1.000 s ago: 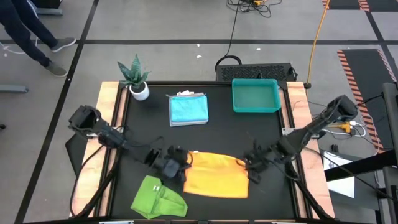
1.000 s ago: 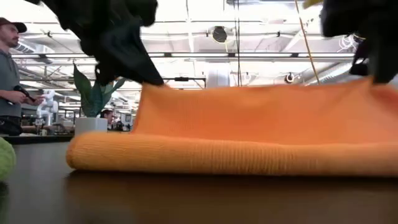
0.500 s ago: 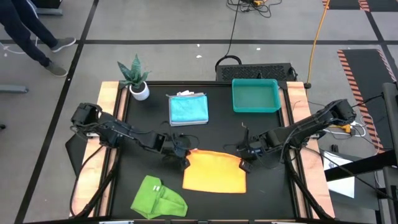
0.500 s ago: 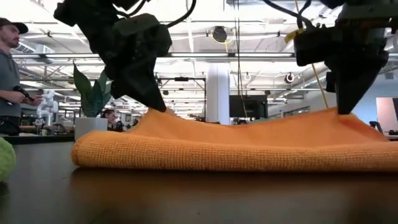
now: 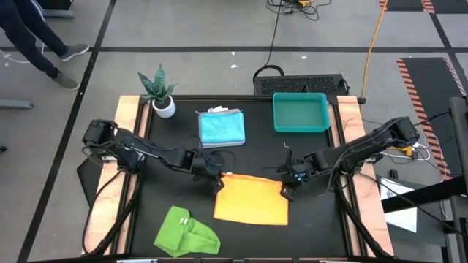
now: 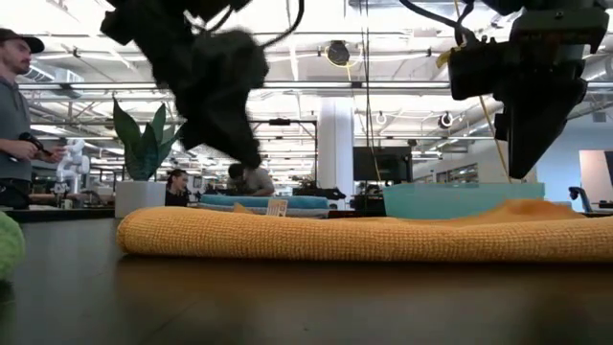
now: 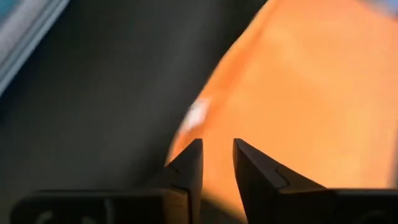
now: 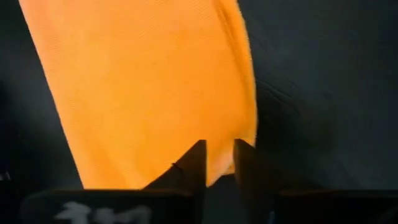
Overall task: Fold microfiber towels
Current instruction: Fold the yellow microfiber towel
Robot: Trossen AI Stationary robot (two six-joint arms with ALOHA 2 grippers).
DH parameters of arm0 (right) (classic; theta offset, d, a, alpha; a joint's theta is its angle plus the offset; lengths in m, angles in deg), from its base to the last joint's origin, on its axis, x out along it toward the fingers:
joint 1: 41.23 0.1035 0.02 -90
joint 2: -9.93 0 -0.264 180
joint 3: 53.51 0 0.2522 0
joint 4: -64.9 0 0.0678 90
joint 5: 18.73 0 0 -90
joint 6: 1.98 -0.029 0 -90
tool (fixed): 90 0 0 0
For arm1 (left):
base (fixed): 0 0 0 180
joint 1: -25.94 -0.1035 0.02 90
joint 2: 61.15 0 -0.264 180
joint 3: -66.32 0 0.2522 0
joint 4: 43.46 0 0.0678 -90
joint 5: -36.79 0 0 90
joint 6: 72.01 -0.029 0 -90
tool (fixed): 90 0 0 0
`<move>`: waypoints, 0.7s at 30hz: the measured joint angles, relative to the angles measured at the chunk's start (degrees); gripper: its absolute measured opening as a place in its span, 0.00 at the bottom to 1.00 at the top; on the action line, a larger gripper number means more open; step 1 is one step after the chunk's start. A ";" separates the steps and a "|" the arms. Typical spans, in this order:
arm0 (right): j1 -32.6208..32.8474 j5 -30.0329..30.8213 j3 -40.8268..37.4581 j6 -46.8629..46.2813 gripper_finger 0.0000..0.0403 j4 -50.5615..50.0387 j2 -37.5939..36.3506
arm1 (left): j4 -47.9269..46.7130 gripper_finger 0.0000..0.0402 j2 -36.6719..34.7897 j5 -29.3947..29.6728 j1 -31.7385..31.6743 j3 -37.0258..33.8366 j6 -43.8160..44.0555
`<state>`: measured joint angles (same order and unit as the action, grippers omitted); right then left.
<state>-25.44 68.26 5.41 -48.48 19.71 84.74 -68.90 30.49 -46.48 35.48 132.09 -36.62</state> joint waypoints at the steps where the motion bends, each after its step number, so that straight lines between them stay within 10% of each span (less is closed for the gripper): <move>1: -0.39 -0.06 0.00 0.22 0.23 -1.10 -0.71 | 1.92 0.23 -0.04 -0.73 0.18 0.44 -0.42; 9: 6.71 3.83 0.00 -9.06 0.35 3.56 -6.08 | 11.82 0.14 5.15 -6.68 6.87 0.61 -4.40; 16: 17.65 11.69 -3.82 -17.10 0.03 25.64 4.78 | 13.03 0.02 11.68 -10.25 6.00 0.75 -5.79; 21: 18.67 10.43 -3.82 -19.89 0.01 26.70 12.16 | 13.16 0.01 13.99 -11.45 4.32 0.79 -6.79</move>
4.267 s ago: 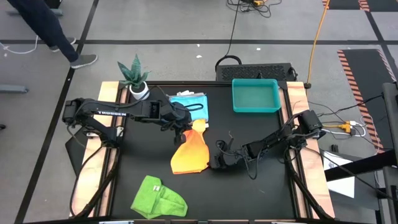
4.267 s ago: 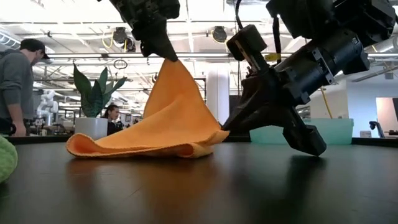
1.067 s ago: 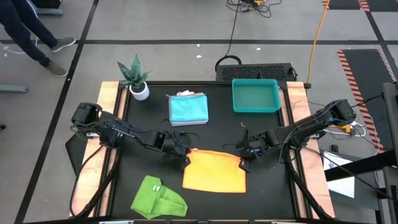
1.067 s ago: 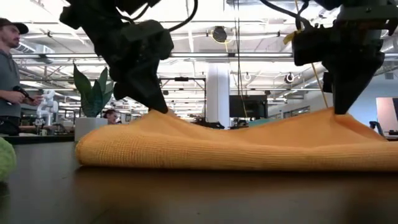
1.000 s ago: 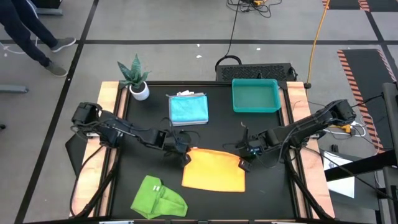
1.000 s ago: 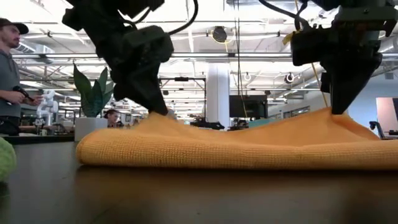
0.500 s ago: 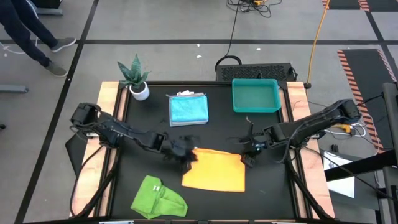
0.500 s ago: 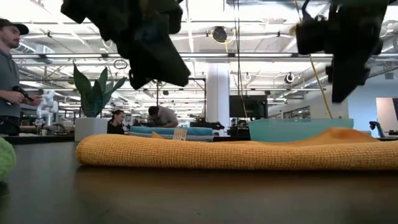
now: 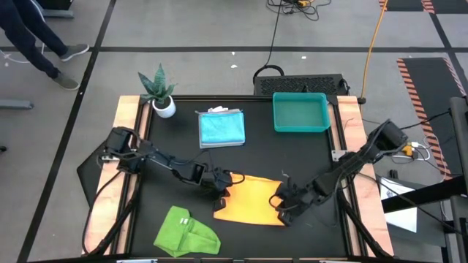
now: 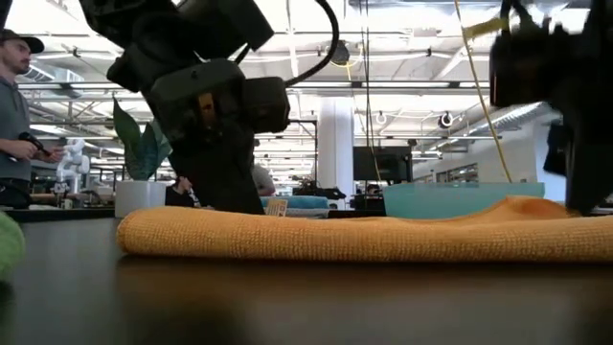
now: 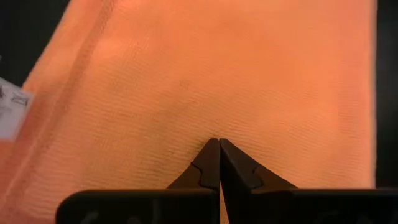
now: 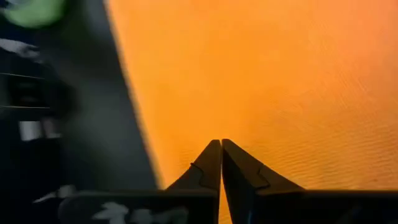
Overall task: Fold microfiber towels
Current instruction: Fold the yellow microfiber towel
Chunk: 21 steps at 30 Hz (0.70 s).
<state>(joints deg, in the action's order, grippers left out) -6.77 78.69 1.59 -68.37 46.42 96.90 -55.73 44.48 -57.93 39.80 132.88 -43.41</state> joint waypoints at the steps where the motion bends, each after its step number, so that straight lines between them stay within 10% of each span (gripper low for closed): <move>1: -0.01 -0.06 0.00 0.04 0.00 -0.36 0.94 | 0.05 0.01 0.11 -0.30 -0.15 -0.03 0.00; 21: -26.86 -4.39 -0.04 35.68 0.00 -21.26 -3.32 | 10.65 0.00 0.28 9.70 7.45 -0.01 16.81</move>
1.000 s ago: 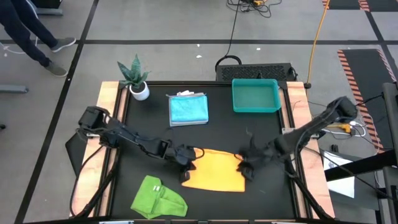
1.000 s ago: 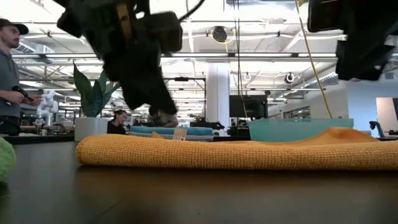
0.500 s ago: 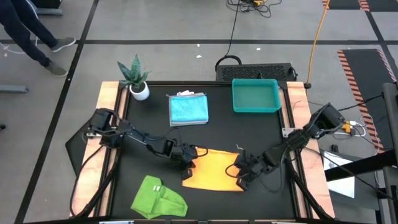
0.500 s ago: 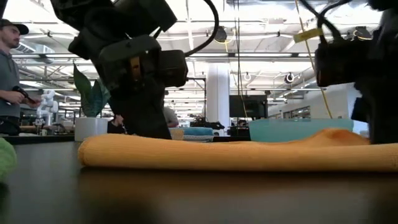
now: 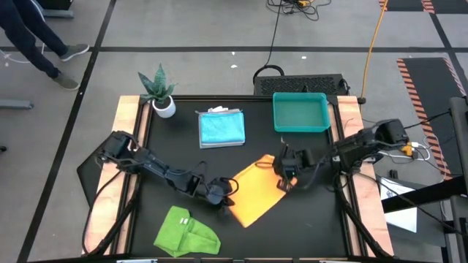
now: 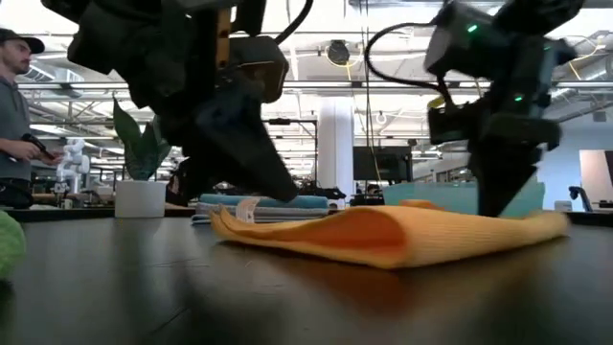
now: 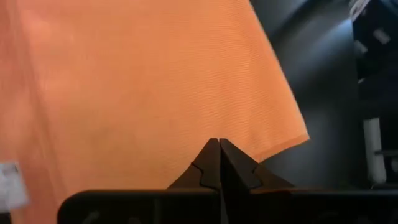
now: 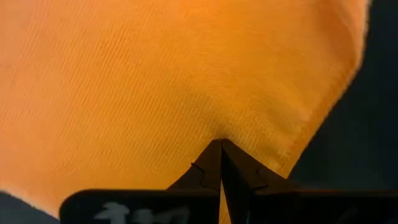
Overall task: Fold microfiber towels
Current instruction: Fold the yellow microfiber towel
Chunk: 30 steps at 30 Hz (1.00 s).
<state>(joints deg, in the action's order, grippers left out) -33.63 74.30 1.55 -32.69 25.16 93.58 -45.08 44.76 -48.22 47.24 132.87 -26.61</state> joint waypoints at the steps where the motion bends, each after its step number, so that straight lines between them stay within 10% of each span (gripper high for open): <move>1: -1.78 -0.09 0.00 2.57 0.00 0.31 0.00 | 0.63 0.00 0.00 0.43 -0.05 -0.02 0.04; 8: -7.71 0.03 3.28 10.74 0.00 -3.29 -5.10 | 2.34 0.00 -3.56 -1.96 -4.55 0.21 -8.77; 14: 4.73 6.03 4.48 -6.00 0.00 -3.42 -12.25 | -4.09 0.00 -6.40 -5.37 -12.53 2.27 -20.70; 21: 18.61 20.59 -0.27 -28.29 0.00 13.21 -3.21 | -1.52 0.00 0.05 -14.14 -20.31 2.56 -25.97; 30: 20.84 16.58 -4.93 -35.08 0.00 22.15 5.24 | -4.72 0.00 8.84 -18.30 -19.03 8.25 -26.75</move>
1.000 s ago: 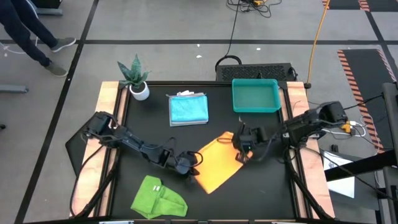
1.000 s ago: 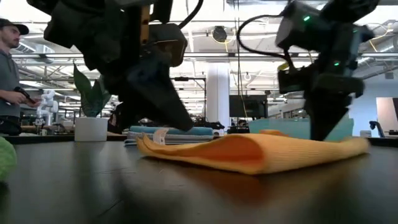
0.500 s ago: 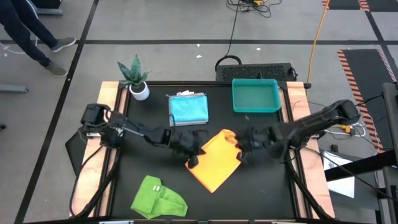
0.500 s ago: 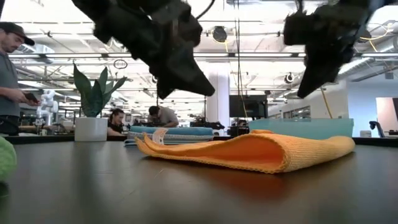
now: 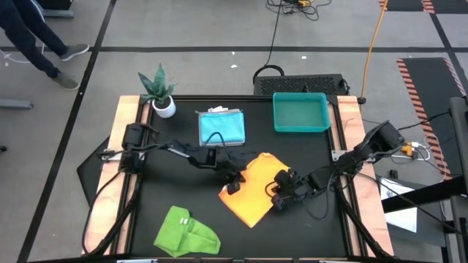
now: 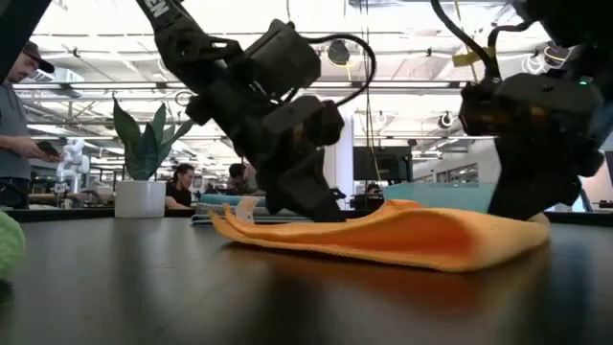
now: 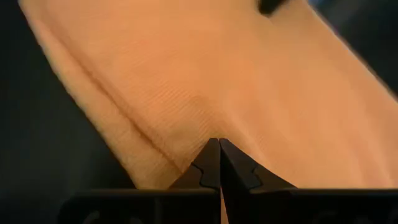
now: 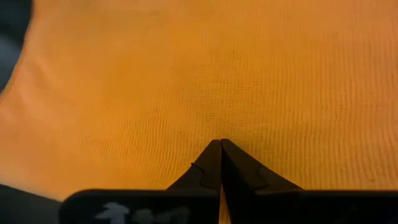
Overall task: Fold microfiber towels
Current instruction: Fold the yellow microfiber towel
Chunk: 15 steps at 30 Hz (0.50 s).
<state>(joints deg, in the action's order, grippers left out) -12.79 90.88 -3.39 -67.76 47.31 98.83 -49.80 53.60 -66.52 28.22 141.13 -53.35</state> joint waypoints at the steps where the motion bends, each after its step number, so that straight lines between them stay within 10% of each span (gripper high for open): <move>1: 0.07 -0.77 -0.61 0.15 0.00 0.15 -0.15 | -1.19 0.00 0.40 0.07 0.55 0.34 0.54; 15: -12.45 -14.55 -8.20 24.24 0.00 -10.71 -17.29 | -1.46 0.00 1.32 6.93 13.95 11.85 7.15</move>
<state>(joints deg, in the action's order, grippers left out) -25.24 76.33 -11.59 -43.52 36.60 81.54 -51.26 54.92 -59.59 42.16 152.98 -46.21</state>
